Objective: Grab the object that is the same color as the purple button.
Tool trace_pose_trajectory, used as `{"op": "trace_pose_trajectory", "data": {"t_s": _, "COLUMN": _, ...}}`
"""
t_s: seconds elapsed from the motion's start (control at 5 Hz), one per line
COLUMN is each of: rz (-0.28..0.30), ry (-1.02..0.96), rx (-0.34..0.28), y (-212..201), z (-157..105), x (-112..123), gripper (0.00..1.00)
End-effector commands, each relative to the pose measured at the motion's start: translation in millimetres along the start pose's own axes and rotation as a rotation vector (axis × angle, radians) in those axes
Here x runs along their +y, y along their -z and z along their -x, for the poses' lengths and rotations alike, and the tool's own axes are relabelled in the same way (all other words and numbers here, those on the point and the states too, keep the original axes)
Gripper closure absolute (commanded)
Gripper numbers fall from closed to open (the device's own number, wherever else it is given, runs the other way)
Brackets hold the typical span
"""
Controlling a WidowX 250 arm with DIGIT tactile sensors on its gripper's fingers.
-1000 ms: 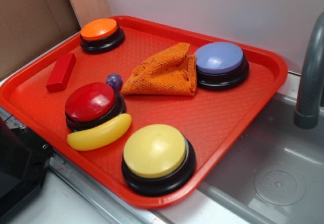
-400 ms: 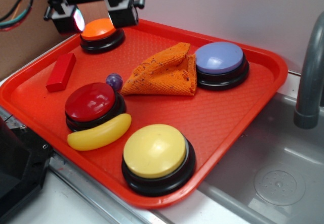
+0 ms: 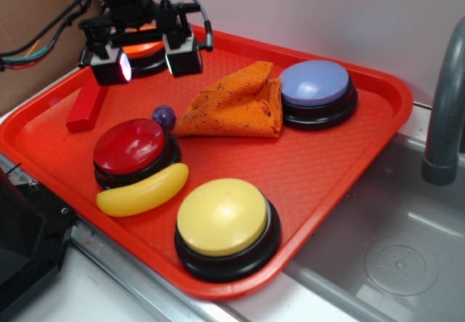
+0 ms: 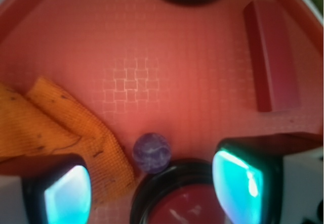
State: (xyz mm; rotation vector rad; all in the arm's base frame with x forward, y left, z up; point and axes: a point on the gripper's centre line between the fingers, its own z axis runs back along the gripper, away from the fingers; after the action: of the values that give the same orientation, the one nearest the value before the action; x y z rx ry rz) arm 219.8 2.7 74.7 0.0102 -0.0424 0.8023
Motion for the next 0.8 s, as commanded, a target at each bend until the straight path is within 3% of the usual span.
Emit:
{"op": "trace_pose_trajectory", "data": {"t_s": 0.0, "rz": 0.073, "ry": 0.037, "rx": 0.022, "y": 20.6, "z": -9.0, "x": 11.2, "gripper": 0.00}}
{"op": "trace_pose_trajectory", "data": {"t_s": 0.6, "rz": 0.054, "ry": 0.110, "rx": 0.048, "y": 49.2, "z": -7.9, "x": 7.2, "gripper": 0.00}}
